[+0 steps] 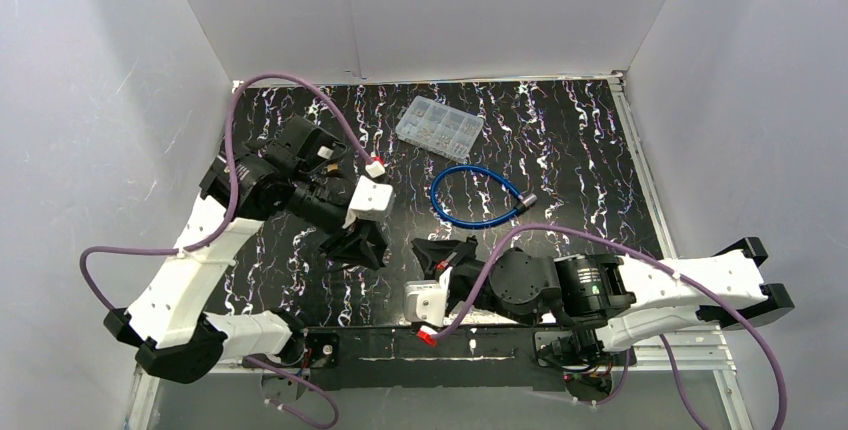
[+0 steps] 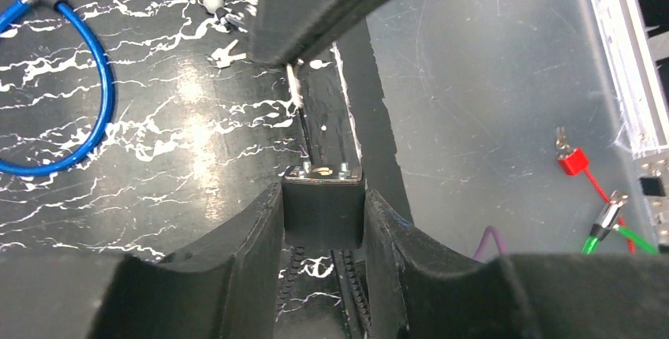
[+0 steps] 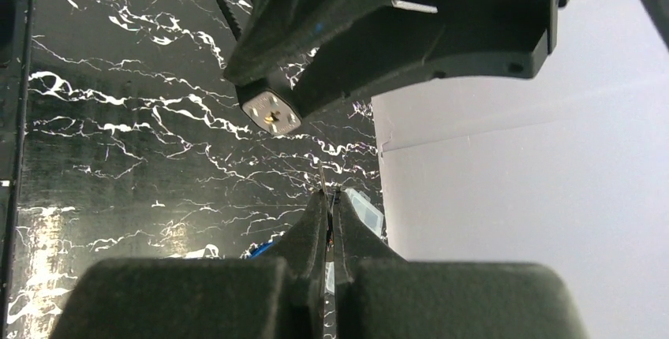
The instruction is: Unlock with the key
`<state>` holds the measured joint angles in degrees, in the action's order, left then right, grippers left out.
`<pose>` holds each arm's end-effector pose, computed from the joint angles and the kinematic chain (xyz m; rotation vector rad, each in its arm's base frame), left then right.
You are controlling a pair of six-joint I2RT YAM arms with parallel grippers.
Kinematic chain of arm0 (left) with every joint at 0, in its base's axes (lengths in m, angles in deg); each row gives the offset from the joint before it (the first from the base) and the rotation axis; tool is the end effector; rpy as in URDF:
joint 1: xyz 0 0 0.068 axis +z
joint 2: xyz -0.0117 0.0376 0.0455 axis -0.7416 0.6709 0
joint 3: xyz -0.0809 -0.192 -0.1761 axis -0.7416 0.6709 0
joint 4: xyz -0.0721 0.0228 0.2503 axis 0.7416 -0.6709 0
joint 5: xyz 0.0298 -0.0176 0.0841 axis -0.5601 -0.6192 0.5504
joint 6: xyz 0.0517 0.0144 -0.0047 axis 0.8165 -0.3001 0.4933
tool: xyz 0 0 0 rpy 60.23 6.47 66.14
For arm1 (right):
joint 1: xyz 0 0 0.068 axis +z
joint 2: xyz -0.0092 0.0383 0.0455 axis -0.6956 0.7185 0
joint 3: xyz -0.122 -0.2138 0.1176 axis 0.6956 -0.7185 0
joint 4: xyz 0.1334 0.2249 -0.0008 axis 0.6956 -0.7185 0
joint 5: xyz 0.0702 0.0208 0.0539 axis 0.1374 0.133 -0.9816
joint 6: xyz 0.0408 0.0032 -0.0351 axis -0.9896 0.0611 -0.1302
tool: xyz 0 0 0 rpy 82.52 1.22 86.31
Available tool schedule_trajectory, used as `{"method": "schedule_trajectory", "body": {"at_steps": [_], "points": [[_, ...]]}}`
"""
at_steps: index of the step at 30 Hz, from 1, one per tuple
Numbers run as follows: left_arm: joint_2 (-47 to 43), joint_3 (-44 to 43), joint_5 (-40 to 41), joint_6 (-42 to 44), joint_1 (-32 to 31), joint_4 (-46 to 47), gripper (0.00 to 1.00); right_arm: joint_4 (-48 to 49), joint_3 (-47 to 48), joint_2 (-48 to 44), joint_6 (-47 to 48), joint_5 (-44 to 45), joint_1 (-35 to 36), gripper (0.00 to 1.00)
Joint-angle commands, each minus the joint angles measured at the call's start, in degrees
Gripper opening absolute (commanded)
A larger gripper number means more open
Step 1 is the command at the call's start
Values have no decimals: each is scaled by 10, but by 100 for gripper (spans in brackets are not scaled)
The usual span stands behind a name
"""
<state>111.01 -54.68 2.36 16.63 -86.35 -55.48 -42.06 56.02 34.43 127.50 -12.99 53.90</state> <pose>0.1173 -0.1288 0.4462 1.8160 1.4166 -1.0303 -0.0120 0.2291 0.4192 -1.4472 0.9097 0.1473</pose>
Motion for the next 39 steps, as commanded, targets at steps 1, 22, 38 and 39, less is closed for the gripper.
{"method": "schedule_trajectory", "body": {"at_steps": [1,22,38,39], "points": [[5,-14,-24,-84,0,15,0,5,29,6,5,0,11,1],[19,-39,-56,-112,2,-5,0,23,23,40,61,7,16,1],[27,-44,-56,-122,2,0,0,30,15,51,81,8,16,1],[27,-44,-57,-124,2,2,0,30,15,53,86,7,16,1]]}}
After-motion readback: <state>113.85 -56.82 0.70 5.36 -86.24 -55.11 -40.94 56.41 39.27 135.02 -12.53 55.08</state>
